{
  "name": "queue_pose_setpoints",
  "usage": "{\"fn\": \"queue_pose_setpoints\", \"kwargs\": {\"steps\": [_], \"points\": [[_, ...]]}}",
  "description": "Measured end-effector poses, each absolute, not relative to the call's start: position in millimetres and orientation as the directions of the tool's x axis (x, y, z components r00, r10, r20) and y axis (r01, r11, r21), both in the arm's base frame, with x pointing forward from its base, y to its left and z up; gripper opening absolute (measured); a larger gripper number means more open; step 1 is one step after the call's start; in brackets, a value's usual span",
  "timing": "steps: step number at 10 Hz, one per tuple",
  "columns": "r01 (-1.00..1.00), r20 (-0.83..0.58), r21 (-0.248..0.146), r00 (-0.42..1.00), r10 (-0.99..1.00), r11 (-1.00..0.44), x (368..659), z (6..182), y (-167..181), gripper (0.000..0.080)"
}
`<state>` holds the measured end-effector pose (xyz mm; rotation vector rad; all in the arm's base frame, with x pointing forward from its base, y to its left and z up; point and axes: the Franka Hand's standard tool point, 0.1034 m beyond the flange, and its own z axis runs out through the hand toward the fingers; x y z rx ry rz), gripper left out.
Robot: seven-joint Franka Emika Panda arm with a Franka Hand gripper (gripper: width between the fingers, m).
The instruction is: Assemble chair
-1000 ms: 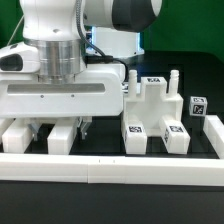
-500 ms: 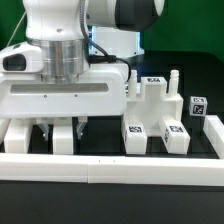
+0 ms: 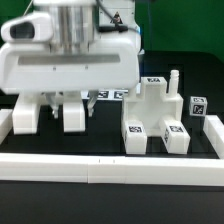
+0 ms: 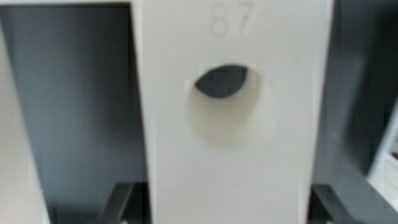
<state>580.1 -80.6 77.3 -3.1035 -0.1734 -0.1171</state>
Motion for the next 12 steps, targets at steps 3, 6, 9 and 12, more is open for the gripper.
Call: {"fn": "queue_pose_setpoints", "kwargs": {"steps": [3, 6, 9, 12], "points": [[0.091, 0.1, -0.05, 0.991, 0.086, -0.995, 588, 113.9, -59, 0.0284], [0.061, 0.095, -0.054, 0.994, 0.056, -0.997, 591, 111.1, -59, 0.0284], [0.048, 0.09, -0.058, 0.995, 0.043, -0.997, 586, 110.7, -62, 0.0284], [0.01, 0.095, -0.077, 0.995, 0.003, -0.997, 580, 138.4, -38, 0.0284]]}}
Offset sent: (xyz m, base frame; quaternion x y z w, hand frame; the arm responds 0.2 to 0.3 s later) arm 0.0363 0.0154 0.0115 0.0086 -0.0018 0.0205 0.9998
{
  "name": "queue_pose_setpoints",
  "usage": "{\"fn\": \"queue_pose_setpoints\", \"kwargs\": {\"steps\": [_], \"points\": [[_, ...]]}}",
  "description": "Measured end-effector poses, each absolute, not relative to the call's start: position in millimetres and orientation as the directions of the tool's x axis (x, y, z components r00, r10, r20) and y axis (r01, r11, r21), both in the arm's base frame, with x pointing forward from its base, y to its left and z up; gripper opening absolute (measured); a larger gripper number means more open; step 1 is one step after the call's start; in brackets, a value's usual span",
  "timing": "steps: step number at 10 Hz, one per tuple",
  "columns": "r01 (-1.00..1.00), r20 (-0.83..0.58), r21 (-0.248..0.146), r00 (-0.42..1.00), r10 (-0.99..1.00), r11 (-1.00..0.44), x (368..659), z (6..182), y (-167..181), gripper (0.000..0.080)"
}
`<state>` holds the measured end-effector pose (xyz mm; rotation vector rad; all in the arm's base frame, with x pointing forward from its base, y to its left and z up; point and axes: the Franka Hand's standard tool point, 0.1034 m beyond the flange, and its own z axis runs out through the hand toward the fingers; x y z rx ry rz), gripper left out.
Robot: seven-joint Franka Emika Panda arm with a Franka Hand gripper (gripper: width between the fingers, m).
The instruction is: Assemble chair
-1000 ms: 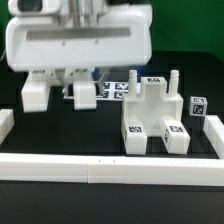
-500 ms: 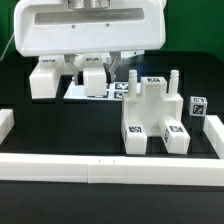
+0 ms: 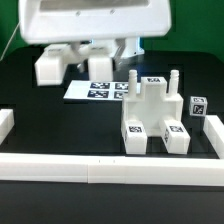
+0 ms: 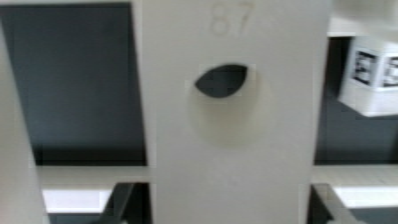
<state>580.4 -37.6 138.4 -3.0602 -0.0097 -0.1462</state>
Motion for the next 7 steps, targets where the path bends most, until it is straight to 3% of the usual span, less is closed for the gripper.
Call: {"fn": "queue_pose_setpoints", "kwargs": {"steps": [2, 4, 7], "points": [[-0.046, 0.091, -0.085, 0.994, -0.054, -0.995, 582, 148.8, 1, 0.0284], [-0.101, 0.056, -0.058, 0.993, -0.104, -0.993, 593, 147.6, 46, 0.0284], [-0.075, 0.061, -0.061, 0.995, -0.079, -0.995, 594, 145.3, 41, 0.0284]]}}
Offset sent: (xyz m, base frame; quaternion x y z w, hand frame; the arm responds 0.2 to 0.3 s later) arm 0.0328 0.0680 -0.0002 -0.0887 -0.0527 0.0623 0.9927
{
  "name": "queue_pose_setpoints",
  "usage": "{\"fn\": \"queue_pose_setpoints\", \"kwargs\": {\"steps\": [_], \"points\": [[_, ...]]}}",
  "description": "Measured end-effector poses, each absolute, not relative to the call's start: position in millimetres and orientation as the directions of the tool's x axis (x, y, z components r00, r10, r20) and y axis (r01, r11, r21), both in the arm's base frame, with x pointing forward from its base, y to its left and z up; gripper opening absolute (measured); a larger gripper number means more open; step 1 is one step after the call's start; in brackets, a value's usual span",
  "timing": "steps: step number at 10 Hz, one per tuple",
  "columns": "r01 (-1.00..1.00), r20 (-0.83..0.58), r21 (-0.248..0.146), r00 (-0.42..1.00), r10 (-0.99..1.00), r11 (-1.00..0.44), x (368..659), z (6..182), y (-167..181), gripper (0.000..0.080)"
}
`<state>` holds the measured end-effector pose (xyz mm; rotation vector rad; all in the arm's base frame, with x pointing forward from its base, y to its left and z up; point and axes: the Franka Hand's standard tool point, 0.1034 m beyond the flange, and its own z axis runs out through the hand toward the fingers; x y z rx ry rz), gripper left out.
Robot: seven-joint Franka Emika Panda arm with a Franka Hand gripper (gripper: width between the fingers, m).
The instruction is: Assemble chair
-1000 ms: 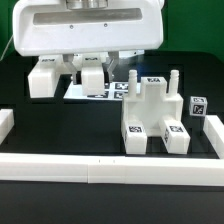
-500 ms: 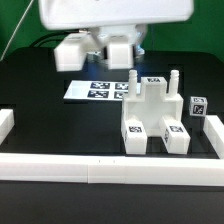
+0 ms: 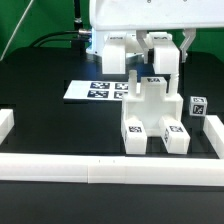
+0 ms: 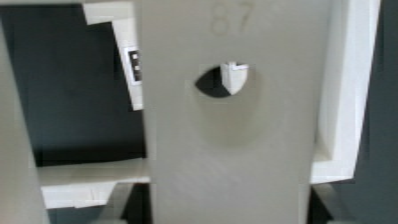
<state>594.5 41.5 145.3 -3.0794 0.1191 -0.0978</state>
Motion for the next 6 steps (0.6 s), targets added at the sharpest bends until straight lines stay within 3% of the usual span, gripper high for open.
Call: {"fn": "queue_pose_setpoints", "kwargs": {"steps": [3, 6], "points": [[-0.018, 0.08, -0.049, 0.997, -0.022, -0.999, 588, 147.6, 54, 0.0284], [-0.015, 0.09, -0.044, 0.996, -0.019, -0.999, 576, 136.2, 72, 0.0284]]}}
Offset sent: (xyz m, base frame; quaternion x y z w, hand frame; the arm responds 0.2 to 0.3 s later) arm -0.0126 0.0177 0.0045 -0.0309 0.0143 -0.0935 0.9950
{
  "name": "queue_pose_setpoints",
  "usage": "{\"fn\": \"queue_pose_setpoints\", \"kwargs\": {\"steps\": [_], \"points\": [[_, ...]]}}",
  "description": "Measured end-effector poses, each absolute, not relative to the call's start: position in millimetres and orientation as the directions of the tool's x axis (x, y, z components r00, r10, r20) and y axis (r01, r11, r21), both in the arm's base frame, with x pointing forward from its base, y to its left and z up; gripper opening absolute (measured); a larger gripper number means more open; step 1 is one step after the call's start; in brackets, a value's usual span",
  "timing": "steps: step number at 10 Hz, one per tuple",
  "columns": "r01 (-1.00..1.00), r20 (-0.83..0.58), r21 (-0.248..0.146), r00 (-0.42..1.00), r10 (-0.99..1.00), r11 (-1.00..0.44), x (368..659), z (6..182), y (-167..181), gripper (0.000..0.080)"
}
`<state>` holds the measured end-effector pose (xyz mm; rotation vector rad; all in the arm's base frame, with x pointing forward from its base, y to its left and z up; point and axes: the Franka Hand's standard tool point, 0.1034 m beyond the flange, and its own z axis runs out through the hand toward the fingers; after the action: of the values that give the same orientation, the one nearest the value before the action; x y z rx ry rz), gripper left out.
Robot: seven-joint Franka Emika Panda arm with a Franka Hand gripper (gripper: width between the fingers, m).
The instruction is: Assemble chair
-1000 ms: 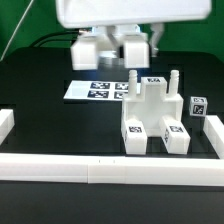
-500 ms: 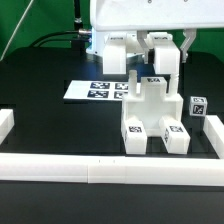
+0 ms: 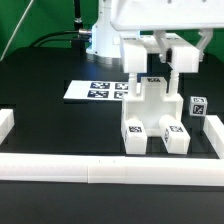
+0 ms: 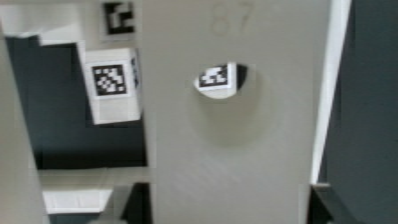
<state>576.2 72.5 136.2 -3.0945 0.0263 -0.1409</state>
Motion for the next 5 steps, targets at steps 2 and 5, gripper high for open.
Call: {"fn": "queue_pose_setpoints", "kwargs": {"steps": [2, 5], "points": [[-0.019, 0.09, -0.044, 0.996, -0.023, -0.999, 577.2, 136.5, 70.3, 0.0284], [0.006, 0.088, -0.04, 0.996, 0.002, -0.999, 571.3, 131.3, 69.7, 0.0284]]}}
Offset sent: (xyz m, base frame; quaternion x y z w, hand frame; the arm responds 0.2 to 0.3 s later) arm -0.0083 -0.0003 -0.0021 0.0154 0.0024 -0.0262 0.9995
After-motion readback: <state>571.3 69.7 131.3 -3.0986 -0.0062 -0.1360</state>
